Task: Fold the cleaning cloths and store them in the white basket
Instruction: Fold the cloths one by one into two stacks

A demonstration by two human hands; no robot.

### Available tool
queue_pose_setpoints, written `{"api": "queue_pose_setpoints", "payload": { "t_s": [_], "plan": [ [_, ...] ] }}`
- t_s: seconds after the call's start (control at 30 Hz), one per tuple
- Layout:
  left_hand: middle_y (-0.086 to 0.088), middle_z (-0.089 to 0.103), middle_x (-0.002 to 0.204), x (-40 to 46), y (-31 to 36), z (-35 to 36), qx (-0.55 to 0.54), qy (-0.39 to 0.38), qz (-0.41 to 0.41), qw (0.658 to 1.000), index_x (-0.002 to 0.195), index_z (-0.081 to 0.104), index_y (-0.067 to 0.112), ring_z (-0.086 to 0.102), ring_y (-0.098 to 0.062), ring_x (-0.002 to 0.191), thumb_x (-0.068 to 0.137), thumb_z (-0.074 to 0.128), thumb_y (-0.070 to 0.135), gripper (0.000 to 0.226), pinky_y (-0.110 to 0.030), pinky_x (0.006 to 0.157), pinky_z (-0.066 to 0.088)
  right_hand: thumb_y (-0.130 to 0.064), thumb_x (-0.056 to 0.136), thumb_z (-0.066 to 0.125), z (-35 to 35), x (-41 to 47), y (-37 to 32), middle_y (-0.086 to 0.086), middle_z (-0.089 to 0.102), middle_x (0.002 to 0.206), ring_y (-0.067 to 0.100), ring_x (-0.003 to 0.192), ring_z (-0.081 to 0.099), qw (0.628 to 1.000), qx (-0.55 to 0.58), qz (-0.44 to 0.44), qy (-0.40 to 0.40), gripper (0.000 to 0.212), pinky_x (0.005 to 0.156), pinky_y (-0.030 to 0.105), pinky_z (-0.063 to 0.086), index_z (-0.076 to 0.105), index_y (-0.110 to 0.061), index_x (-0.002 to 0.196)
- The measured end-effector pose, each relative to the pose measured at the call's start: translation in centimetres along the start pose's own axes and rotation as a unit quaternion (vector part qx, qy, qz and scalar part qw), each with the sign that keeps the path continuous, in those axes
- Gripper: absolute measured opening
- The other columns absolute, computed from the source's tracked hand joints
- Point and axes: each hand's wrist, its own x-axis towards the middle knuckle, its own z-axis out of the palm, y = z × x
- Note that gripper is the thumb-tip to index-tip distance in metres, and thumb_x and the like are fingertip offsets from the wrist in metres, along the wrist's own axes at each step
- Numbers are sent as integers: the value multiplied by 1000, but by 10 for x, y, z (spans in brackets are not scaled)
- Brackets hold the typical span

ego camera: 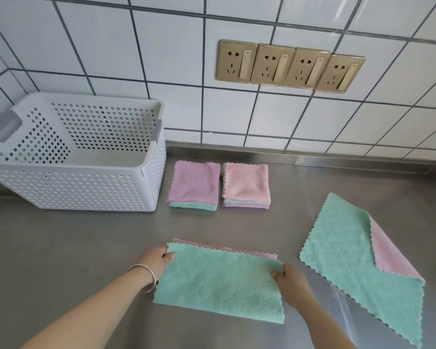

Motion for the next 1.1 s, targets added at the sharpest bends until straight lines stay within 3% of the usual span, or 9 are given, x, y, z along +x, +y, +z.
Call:
{"api": "queue_pose_setpoints", "payload": {
  "t_s": [0.17, 0.3, 0.5, 0.9, 1.0, 1.1],
  "plan": [
    [-10, 47, 142, 12, 0, 8, -1, 13, -13, 1000, 137, 40, 9, 45, -27, 129, 95, 44, 32, 48, -31, 104, 35, -28, 94, 47, 7, 6, 5, 6, 60, 87, 28, 85, 59, 999, -16, 15, 32, 24, 71, 33, 47, 55, -12, 109],
    [-12, 54, 134, 17, 0, 12, 9, 45, -26, 999, 134, 43, 13, 51, -30, 122, 95, 43, 35, 45, -33, 98, 39, -35, 96, 41, 10, 10, 3, 8, 64, 96, 29, 90, 60, 996, -75, 22, 47, 27, 67, 32, 44, 52, -15, 110],
    [-19, 60, 119, 18, 5, 16, 72, 88, -25, 993, 114, 50, 9, 56, -35, 109, 96, 38, 35, 34, -35, 84, 43, -39, 98, 32, 11, 17, 0, 10, 65, 105, 30, 98, 60, 989, -126, 37, 65, 32, 67, 31, 39, 51, -17, 110],
    [-17, 65, 110, 18, 12, 18, 130, 117, -36, 984, 112, 50, 10, 60, -35, 102, 96, 36, 40, 37, -36, 81, 46, -46, 97, 32, 16, 19, -8, 7, 66, 102, 26, 92, 61, 983, -134, 68, 106, 34, 66, 28, 39, 51, -19, 103],
    [-15, 65, 101, 10, 17, 17, 112, 175, -63, 976, 101, 54, 10, 61, -35, 95, 88, 52, 43, 36, -39, 75, 48, -49, 94, 39, 15, 13, -5, 7, 64, 88, 26, 83, 61, 982, -85, 90, 140, 34, 64, 30, 42, 43, -16, 94],
    [-13, 61, 91, -1, 21, 26, 102, 266, 44, 957, 86, 56, 13, 60, -35, 85, 67, 76, 33, 34, -41, 67, 48, -46, 93, 43, 16, -3, 3, 4, 59, 81, 25, 74, 57, 979, -12, 97, 182, 31, 63, 32, 45, 40, -16, 91]
  ]
}}
